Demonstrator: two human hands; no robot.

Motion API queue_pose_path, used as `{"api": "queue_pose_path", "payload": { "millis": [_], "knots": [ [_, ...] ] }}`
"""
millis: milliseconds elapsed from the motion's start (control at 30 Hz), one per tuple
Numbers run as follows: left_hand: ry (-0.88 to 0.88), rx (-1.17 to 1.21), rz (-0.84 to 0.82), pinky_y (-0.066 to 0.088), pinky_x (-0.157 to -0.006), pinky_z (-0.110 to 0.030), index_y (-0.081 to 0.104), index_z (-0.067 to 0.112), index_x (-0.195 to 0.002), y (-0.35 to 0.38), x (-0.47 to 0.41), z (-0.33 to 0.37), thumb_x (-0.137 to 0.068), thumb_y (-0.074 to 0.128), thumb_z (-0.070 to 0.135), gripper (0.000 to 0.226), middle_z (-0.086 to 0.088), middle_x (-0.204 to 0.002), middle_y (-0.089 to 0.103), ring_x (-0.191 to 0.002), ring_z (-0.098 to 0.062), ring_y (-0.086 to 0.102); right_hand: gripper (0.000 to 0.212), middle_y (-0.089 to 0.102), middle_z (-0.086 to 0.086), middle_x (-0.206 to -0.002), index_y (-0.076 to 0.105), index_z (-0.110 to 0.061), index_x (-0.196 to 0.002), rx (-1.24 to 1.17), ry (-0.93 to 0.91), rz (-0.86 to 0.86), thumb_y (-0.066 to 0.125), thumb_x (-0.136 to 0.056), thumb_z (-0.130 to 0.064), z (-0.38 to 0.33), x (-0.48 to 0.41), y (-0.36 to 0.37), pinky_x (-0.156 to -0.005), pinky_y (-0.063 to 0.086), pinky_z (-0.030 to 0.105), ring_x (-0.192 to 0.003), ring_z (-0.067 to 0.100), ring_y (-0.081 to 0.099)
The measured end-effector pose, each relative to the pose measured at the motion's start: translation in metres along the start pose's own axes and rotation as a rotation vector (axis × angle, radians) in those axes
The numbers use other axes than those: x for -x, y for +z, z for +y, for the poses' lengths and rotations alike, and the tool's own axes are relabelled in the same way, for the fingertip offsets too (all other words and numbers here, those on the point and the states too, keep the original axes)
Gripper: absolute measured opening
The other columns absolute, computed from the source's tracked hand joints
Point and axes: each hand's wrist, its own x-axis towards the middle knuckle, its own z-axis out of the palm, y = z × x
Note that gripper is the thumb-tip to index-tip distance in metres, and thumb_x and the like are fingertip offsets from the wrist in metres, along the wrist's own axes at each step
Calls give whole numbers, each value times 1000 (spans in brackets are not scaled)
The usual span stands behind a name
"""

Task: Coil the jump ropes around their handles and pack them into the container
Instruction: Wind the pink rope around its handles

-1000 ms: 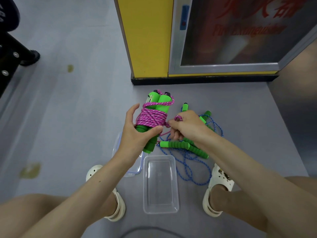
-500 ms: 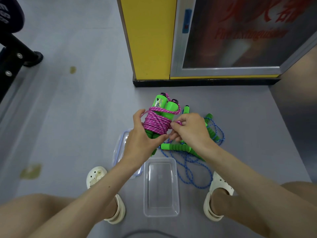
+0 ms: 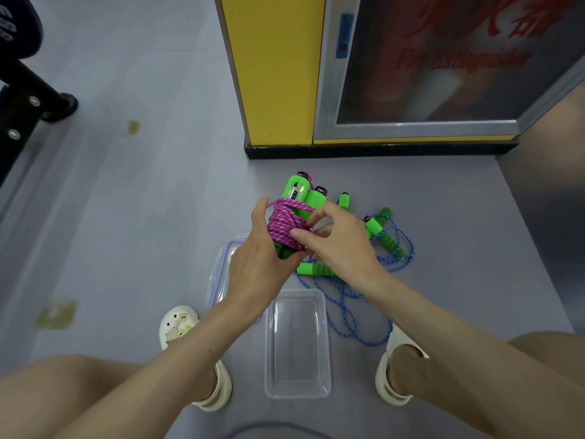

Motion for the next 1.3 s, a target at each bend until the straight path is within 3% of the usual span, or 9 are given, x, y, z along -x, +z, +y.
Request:
{"api": "queue_pose_path", "payload": {
  "millis": [367,500,600,800,900,1000,1100,1200,1300],
  "knots": [
    [44,-49,-55,35,-51,-6,13,29,-148,3,2,-2,-71,80,44,103,4,-120,61,-93,-19,65,18,67,1,-73,53,-24,-90,214,-74,-73,60,-88,-40,10,-1,4,-66,55,42,-70,17,66],
    [-68,278,-51,48,-62,-9,34,30,-136,-2,-5,-3,-66,85,34,87,14,-103,59,-84,-1,61,7,67,10,-78,56,-11,-95,-97,49,-20,55,-95,-18,-1,0,0,-57,57,31,-64,19,66],
    [-291,640,-55,57,-71,-27,41,28,-129,-9,-12,-3,-67,85,22,77,3,-110,61,-90,-14,66,10,65,13,-75,55,-1,-100,-385,215,19,50,-97,-9,-7,-7,-6,-53,54,27,-57,18,63],
    [-466,1154,-314,48,-47,-25,55,15,-110,-25,-18,1,-72,72,24,43,-7,-83,63,-56,-22,61,17,66,9,-86,63,-3,-98,-252,441,-65,51,-89,6,6,-14,-15,-48,44,14,-68,14,62],
    [-446,1131,-376,51,-48,-27,53,17,-120,-22,-14,5,-71,77,19,55,-4,-82,67,-56,-22,64,21,67,4,-100,67,-8,-107,-306,410,-59,54,-90,-4,1,-15,-19,-58,39,10,-87,5,61],
    [-406,948,-298,59,-66,-39,48,25,-129,-14,-13,5,-64,85,20,75,-5,-104,68,-78,-23,70,27,68,-5,-86,67,-7,-108,-555,411,-93,50,-95,-24,-11,-15,-26,-50,44,4,-63,-15,60],
    [-240,699,-179,59,-75,-32,45,35,-122,-10,-11,5,-67,85,18,70,0,-108,65,-89,-17,69,34,70,1,-92,66,-14,-105,-612,435,-226,49,-95,-42,-13,-16,-18,-89,52,28,-85,9,66],
    [-133,612,-180,56,-72,-21,40,33,-128,-6,-6,8,-70,83,14,74,3,-111,60,-92,-9,66,37,69,7,-102,59,-9,-120,-688,482,-280,54,-94,-34,-11,-10,-9,-76,55,33,-90,18,64],
    [-76,604,-180,55,-71,-20,38,30,-133,-2,-3,10,-70,83,12,80,-5,-116,58,-92,-11,67,37,67,12,-115,58,-10,-124,-840,479,-259,59,-92,-27,-8,-10,-7,-88,54,40,-103,25,65]
  ]
}}
